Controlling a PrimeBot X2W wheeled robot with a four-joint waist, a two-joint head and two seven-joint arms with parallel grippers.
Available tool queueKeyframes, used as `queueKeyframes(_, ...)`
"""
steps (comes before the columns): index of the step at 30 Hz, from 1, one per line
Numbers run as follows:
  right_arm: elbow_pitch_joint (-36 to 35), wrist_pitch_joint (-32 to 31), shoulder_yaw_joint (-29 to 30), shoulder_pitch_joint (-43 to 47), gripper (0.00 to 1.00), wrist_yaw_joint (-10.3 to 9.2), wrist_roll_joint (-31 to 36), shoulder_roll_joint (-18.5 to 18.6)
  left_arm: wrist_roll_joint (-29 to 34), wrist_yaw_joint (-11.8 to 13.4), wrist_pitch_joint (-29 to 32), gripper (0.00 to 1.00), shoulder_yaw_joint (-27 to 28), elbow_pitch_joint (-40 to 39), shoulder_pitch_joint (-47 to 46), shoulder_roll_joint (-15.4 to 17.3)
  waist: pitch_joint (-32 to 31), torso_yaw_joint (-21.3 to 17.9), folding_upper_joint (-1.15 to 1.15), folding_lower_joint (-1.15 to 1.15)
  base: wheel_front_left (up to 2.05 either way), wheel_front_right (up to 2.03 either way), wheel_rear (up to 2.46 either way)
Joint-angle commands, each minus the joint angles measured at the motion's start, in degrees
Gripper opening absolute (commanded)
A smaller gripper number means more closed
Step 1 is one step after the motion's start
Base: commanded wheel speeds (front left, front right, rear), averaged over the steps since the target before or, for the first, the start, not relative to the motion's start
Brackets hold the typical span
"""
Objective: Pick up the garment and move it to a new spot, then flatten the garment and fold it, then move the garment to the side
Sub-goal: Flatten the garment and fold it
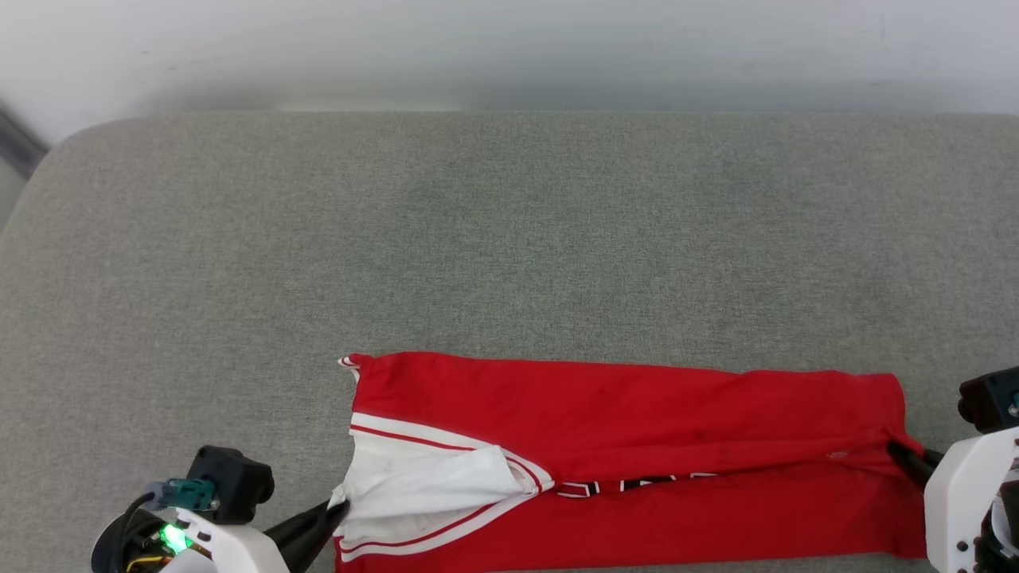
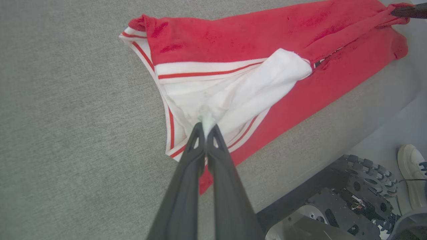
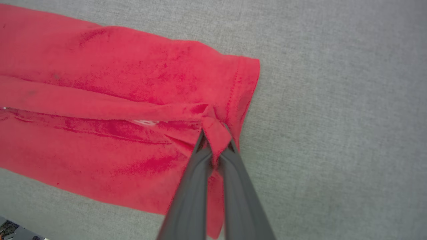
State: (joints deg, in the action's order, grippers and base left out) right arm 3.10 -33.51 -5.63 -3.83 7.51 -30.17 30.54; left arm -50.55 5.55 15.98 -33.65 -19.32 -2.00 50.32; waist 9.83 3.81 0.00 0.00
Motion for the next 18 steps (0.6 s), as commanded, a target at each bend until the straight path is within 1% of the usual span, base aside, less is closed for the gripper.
queueKeyframes(1, 0.1, 0.5, -1.1, 1.0, 0.0, -0.04, 0.4, 1.1, 0.6, -0.5, 0.2, 0.0, -1.0, 1.5, 0.6, -0.6, 0.2, 0.0, 0.0, 0.0, 0.0, 0.0, 0.0)
queueKeyframes(4, 0.7, 0.9, -2.5, 1.2, 0.0, -0.04, 1.0, 2.1, 1.0, -1.0, 0.3, 0.0, -2.0, 3.1, 0.3, -1.4, 0.4, -0.1, 0.0, 0.0, 0.0, 0.0, 0.0)
queueKeyframes(5, 1.2, 1.3, -4.1, 1.0, 0.0, -0.04, 1.6, 3.1, 1.5, -1.5, 0.5, 0.0, -3.1, 4.5, 0.0, -2.2, 0.5, -0.1, 0.0, 0.0, 0.0, 0.0, 0.0)
queueKeyframes(6, 1.2, 1.3, -4.1, 1.0, 0.0, -0.04, 1.6, 3.1, 1.5, -1.5, 0.5, 0.0, -3.1, 4.5, 0.0, -2.2, 0.5, -0.1, 0.0, 0.0, 0.0, 0.0, 0.0)
queueKeyframes(9, 2.0, 1.9, -6.6, 0.3, 0.0, -0.04, 2.2, 4.8, 2.1, -2.4, 0.4, 0.0, -4.4, 6.6, -0.7, -3.6, 0.7, -0.2, 0.0, 0.0, 0.0, 0.0, 0.0)
queueKeyframes(13, 3.2, 2.9, -8.8, -0.9, 0.0, -0.04, 1.5, 5.5, 3.4, -3.0, 0.1, 0.0, -5.7, 9.4, -1.6, -4.8, 0.8, -0.2, 0.0, 0.0, 0.0, 0.0, 0.0)
queueKeyframes(14, 4.1, 3.2, -10.4, -1.1, 0.0, -0.04, 1.0, 5.8, 3.9, -3.3, -0.2, 0.25, -6.2, 11.1, -2.1, -5.6, 0.6, -0.3, 0.0, 0.0, 0.0, 0.0, 0.0)
queueKeyframes(15, 4.4, 3.6, -10.7, -1.3, 0.27, -0.04, 0.8, 5.8, 4.2, -3.3, -0.6, 0.76, -6.3, 11.6, -2.1, -5.8, 0.4, -0.3, 0.0, 0.0, 0.0, 0.0, 0.0)
queueKeyframes(16, 4.7, 4.1, -10.6, -1.6, 1.0, -0.04, 0.2, 5.4, 4.3, -3.4, -0.8, 1.0, -6.4, 12.1, -2.1, -6.1, 0.1, -0.4, 0.0, 0.0, 0.0, 0.0, 0.0)
queueKeyframes(18, 5.3, 4.4, -10.4, -1.7, 1.0, -0.04, -1.1, 4.6, 4.2, -3.3, -1.7, 1.0, -6.4, 12.9, -1.7, -6.8, -0.7, -0.5, 0.0, 0.0, 0.0, 0.0, 0.0)
